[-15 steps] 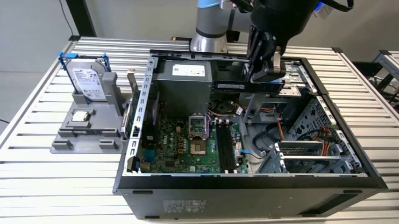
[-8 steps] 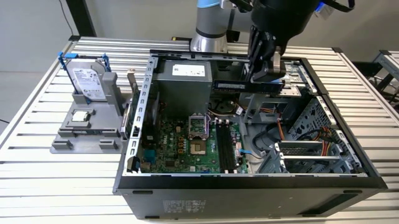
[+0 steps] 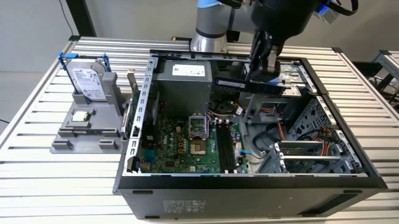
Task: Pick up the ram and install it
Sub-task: 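Insert the ram into the slot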
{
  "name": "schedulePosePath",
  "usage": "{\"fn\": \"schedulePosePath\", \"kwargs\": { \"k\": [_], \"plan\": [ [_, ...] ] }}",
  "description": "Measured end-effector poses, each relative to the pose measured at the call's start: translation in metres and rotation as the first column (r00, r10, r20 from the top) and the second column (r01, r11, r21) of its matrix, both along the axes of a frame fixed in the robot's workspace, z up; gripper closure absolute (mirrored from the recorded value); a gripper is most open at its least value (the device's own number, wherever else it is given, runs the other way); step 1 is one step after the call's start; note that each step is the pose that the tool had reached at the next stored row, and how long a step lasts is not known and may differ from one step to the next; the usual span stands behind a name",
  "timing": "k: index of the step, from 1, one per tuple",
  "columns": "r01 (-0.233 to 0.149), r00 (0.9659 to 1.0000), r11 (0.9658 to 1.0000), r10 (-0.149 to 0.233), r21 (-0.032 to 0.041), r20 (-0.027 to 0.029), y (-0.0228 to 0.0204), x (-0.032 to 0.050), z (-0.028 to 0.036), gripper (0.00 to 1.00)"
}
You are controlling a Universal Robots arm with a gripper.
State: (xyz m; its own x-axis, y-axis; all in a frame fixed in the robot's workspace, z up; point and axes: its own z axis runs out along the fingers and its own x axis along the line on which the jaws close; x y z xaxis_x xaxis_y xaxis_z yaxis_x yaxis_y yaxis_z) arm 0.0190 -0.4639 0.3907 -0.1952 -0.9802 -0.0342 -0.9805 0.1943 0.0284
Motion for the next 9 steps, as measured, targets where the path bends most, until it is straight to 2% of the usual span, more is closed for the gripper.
{"fn": "schedulePosePath", "kwargs": {
  "k": [4, 9],
  "plan": [
    [0.054, 0.9985, 0.9985, -0.054, 0.0000, 0.0000, 0.0000, 0.0000, 0.0000, 1.00],
    [0.105, 0.9945, 0.9945, -0.105, 0.0000, 0.0000, 0.0000, 0.0000, 0.0000, 1.00]
  ]
}}
